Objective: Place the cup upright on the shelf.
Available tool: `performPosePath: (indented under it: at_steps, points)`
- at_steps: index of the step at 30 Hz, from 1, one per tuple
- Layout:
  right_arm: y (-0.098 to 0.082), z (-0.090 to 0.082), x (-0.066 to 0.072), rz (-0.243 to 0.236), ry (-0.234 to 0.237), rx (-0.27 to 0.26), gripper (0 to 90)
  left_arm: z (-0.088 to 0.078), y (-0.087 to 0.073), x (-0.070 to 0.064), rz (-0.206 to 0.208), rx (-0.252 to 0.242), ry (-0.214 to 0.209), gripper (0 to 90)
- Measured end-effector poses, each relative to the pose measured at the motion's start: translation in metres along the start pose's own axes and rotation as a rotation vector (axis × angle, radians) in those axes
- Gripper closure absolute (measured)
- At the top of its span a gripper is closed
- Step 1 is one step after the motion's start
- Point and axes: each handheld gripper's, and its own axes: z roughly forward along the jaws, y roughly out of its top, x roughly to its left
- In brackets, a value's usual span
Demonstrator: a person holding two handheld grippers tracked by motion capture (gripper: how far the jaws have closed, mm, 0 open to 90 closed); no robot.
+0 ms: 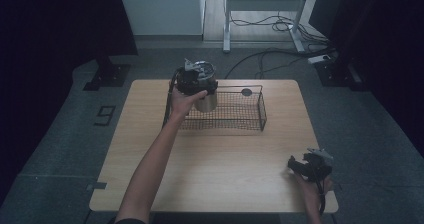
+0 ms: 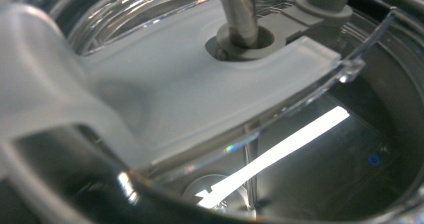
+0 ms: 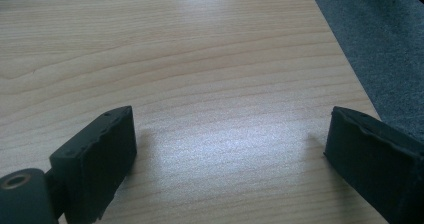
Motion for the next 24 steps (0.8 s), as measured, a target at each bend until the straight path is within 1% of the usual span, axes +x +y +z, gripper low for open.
performPosePath:
  at_steps: [5,7,8,10,11,14,24]
  points:
    - [0.000,0.000,0.000,-0.001,0.000,-0.002,6.1,0.009,-0.003,0.002,-0.007,0.007,0.003,3.9]
    - [0.000,0.000,0.000,-0.001,0.000,-0.002,6.1,0.015,-0.006,0.002,-0.006,0.014,0.008,3.9]
    - [0.000,0.000,0.000,-0.001,0.000,-0.002,6.1,0.015,-0.006,0.002,-0.006,0.014,0.008,3.9]
    - [0.000,0.000,0.000,-0.001,0.000,-0.002,6.2,0.021,-0.011,0.003,-0.014,0.020,0.010,3.9]
    - [0.000,0.000,0.000,-0.001,0.000,-0.002,6.2,0.021,-0.011,0.003,-0.014,0.020,0.010,3.9]
    - [0.000,0.000,0.000,0.001,0.000,-0.002,6.2,0.029,-0.018,0.005,-0.018,0.036,0.015,3.9]
    - [0.000,0.000,0.000,-0.001,0.000,-0.001,6.2,0.043,-0.033,0.009,-0.027,0.072,0.023,3.9]
